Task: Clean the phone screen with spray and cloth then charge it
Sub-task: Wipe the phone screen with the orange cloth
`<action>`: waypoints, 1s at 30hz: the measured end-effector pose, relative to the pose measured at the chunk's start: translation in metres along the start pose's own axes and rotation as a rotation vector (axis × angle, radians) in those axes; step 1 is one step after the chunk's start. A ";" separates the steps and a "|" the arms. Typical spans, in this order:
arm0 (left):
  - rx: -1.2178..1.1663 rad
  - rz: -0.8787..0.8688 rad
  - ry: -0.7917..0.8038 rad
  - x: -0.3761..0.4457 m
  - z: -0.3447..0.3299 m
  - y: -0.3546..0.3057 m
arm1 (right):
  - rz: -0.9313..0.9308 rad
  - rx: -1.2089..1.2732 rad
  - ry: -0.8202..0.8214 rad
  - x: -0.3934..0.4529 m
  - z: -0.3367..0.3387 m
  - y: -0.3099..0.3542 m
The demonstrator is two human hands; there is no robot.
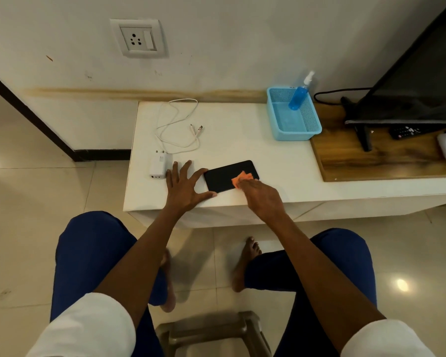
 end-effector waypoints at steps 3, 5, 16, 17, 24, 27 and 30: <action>0.018 -0.007 -0.005 0.000 0.000 0.000 | -0.154 -0.012 -0.024 -0.002 0.007 -0.031; 0.024 -0.011 -0.004 0.001 0.000 0.000 | -0.215 -0.027 -0.016 -0.002 0.005 -0.044; 0.003 -0.008 -0.028 0.001 -0.003 0.003 | -0.199 0.119 0.009 0.056 -0.017 -0.020; 0.001 -0.007 -0.032 0.001 -0.003 0.003 | -0.163 0.124 0.011 0.056 -0.020 -0.009; -0.028 -0.005 -0.039 0.001 -0.001 0.000 | -0.019 0.180 0.029 0.047 -0.035 0.054; -0.036 0.004 -0.041 0.000 0.000 0.000 | 0.043 0.208 0.046 0.041 -0.038 0.075; -0.059 -0.012 -0.031 -0.001 0.000 0.000 | 0.135 0.235 0.061 0.033 -0.038 0.087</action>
Point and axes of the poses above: each hand's wrist, its own x-axis towards the middle knuckle, its own z-axis out of the back of the hand, y = z × x, the point moved 9 cm from there along x, towards the middle knuckle, and after that the axes turned 15 degrees about -y, right-handed, at the moved point
